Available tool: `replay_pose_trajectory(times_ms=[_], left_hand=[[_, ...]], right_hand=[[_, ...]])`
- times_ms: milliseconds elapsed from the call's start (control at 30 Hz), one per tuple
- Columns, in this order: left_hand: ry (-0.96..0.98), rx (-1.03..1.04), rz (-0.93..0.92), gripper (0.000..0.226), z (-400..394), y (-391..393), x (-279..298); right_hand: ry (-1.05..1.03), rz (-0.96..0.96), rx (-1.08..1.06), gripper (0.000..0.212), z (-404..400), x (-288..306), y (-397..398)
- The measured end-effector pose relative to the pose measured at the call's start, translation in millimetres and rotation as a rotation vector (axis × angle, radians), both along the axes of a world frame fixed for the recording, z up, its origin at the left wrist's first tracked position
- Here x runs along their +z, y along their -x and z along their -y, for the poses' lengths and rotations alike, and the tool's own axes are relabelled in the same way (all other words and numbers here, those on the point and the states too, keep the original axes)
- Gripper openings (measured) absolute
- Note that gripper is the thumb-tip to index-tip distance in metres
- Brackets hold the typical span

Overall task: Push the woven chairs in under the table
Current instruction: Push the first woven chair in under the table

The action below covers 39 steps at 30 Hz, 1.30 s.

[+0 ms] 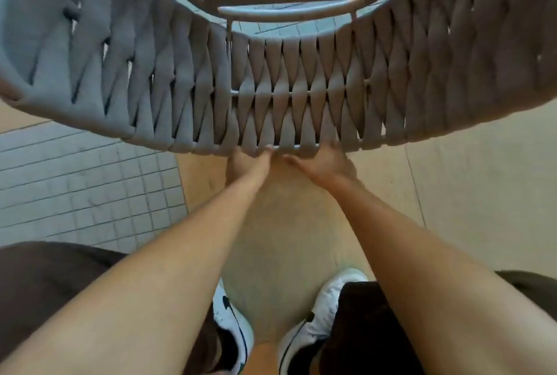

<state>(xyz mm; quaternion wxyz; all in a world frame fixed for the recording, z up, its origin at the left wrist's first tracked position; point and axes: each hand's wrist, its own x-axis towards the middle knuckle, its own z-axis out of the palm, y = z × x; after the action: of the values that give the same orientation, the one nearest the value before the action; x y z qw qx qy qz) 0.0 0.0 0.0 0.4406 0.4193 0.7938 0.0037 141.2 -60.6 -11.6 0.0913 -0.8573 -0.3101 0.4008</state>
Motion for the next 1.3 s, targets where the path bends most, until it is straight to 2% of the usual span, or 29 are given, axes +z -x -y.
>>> replay_pose_trajectory(times_ms=[67,133,233,367,433,567,767,1000,1167,1300], left_hand=[[0.085,0.269,0.059,0.087,-2.8,-3.4,-25.0],[0.143,0.450,0.136,0.089,-5.8,-3.6,-44.0],[0.071,0.550,0.203,0.087,-12.1,-6.1,-70.3],[-0.027,0.735,0.380,0.078,-22.9,-9.8,-89.3],[-0.049,0.789,0.462,0.074,-25.6,-11.0,-93.4],[-0.065,0.835,0.525,0.081,-24.2,-13.0,-97.1],[-0.050,0.758,0.524,0.073,-21.2,-9.7,-86.2],[-0.055,0.735,0.450,0.074,5.1,-5.1,-69.3],[-0.041,0.704,0.432,0.067,19.4,2.4,-29.7],[-0.026,0.678,0.228,0.084,36.3,1.2,29.5]], right_hand=[[-0.038,-0.150,-0.289,0.118,-3.2,-21.6,2.8],[-0.115,-0.289,-0.598,0.117,-7.3,-40.1,3.8],[-0.182,-0.363,-0.987,0.120,-15.2,-64.5,2.0],[-0.280,-0.435,-1.233,0.122,-17.8,-81.7,0.8],[-0.364,-0.508,-1.319,0.114,-20.3,-84.7,-3.4],[-0.438,-0.608,-1.396,0.090,-22.7,-83.8,-6.5],[-0.451,-0.690,-1.382,0.081,-14.8,-76.1,-3.8],[-0.487,-0.741,-1.441,0.070,0.7,-54.3,4.7],[-0.481,-0.697,-1.478,0.061,9.9,-12.8,9.4],[-0.480,-0.659,-1.459,0.054,22.9,36.7,13.9]])
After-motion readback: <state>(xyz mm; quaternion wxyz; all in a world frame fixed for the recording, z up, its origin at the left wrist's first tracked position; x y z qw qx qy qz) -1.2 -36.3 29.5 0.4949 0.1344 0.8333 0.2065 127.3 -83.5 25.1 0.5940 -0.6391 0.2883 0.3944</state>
